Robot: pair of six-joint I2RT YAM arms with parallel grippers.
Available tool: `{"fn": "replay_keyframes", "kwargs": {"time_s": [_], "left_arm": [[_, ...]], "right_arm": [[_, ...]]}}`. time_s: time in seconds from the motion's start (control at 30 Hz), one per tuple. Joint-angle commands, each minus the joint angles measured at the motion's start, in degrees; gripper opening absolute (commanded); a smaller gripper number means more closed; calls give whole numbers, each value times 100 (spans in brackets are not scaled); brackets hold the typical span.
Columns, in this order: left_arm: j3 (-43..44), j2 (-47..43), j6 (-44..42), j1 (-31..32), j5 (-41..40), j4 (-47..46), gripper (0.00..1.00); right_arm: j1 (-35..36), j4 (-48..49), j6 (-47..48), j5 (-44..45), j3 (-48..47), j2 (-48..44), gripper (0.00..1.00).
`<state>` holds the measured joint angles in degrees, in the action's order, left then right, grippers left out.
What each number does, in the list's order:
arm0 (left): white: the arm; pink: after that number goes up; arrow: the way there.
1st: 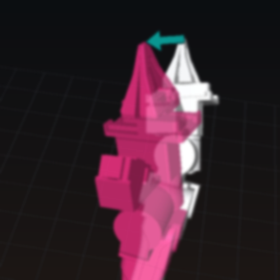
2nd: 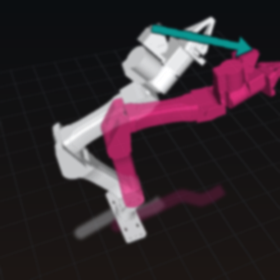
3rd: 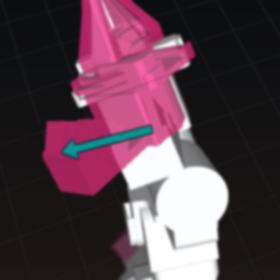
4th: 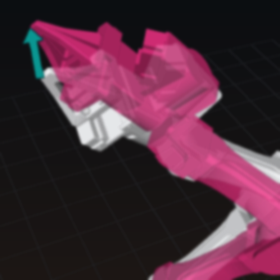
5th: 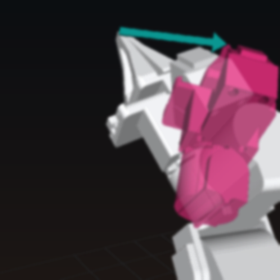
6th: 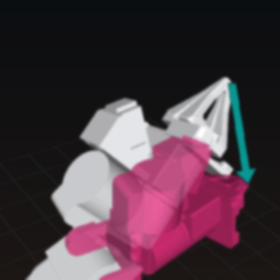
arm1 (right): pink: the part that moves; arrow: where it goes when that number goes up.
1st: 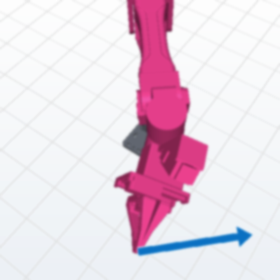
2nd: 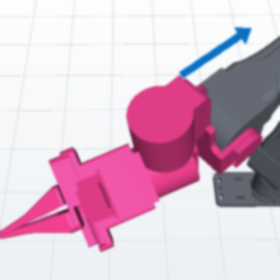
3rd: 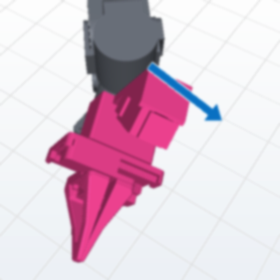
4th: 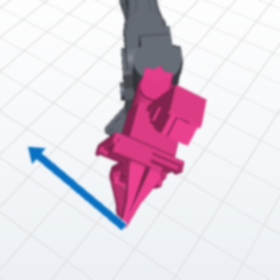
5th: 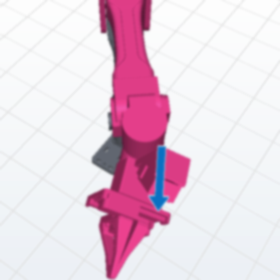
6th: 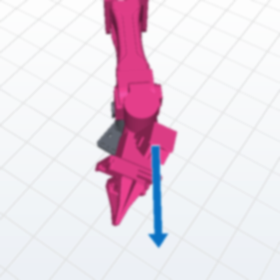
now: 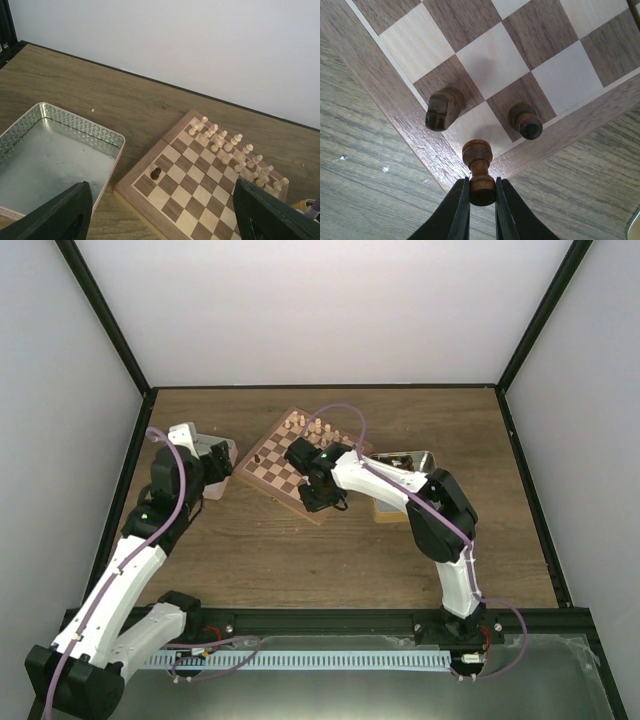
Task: Set up the chess pieces on the board
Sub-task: Place the chess piece on the chessboard.
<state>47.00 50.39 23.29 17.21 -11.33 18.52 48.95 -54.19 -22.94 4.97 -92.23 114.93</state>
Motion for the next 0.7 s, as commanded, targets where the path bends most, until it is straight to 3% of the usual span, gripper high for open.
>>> {"fn": "replay_keyframes", "kwargs": {"time_s": [0.0, 0.33, 0.67], "left_arm": [[-51, -65, -88, -36, 81, -77, 79], [-67, -65, -63, -69, 113, -95, 79], [-79, -55, -46, -103, 150, -110, 79]], "right_arm": [[69, -119, 67, 159, -261, 77, 14], [80, -32, 64, 136, -304, 100, 25], [80, 140, 3, 110, -201, 12, 22]]}}
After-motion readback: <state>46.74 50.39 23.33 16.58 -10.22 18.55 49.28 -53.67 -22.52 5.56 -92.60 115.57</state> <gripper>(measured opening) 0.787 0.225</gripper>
